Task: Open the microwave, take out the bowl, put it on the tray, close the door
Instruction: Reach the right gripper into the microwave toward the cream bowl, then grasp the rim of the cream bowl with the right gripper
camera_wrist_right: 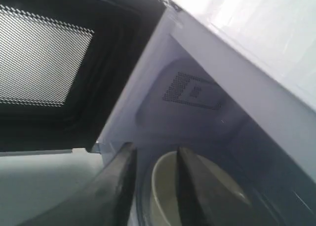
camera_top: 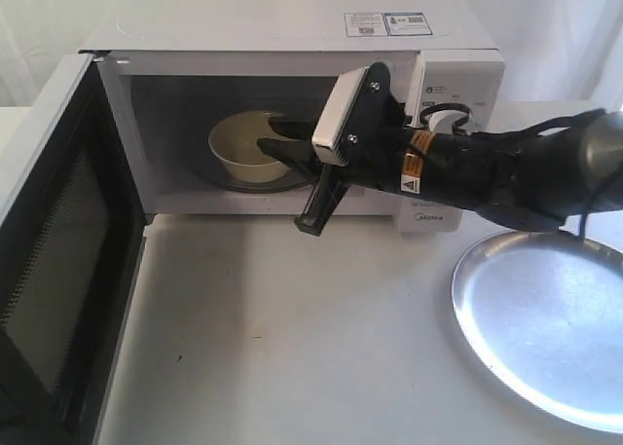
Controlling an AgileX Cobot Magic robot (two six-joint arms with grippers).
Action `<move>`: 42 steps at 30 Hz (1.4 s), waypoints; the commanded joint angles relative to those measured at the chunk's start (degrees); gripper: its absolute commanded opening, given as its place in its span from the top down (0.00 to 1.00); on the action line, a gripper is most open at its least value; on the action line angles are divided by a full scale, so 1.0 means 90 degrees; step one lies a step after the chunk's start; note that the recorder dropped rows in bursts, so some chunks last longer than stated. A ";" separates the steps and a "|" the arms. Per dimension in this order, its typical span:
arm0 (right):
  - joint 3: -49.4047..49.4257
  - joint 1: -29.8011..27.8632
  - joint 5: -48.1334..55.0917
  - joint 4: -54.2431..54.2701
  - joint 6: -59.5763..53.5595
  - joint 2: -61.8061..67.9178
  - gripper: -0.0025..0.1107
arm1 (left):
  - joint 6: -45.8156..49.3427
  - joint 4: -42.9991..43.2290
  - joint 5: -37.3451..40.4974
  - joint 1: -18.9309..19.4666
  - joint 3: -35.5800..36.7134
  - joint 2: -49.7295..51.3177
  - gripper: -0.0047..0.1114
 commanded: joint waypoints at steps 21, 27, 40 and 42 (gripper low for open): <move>-0.3356 0.0838 0.2742 0.0533 -0.0448 0.2747 0.38 | -0.0039 -0.0027 0.0000 -0.0009 -0.0026 -0.0013 0.96; -0.3606 0.0970 0.2697 0.0547 -0.0057 0.2719 0.38 | -0.0039 -0.0027 0.0000 -0.0009 -0.0026 -0.0013 0.96; -0.3845 0.0984 0.4288 0.0598 -0.0023 0.2730 0.98 | -0.0039 -0.0027 0.0000 -0.0009 -0.0026 -0.0013 0.96; -0.3765 0.0984 0.4435 0.0598 0.0005 0.2670 0.98 | -0.0039 -0.0027 0.0000 -0.0009 -0.0026 -0.0013 0.96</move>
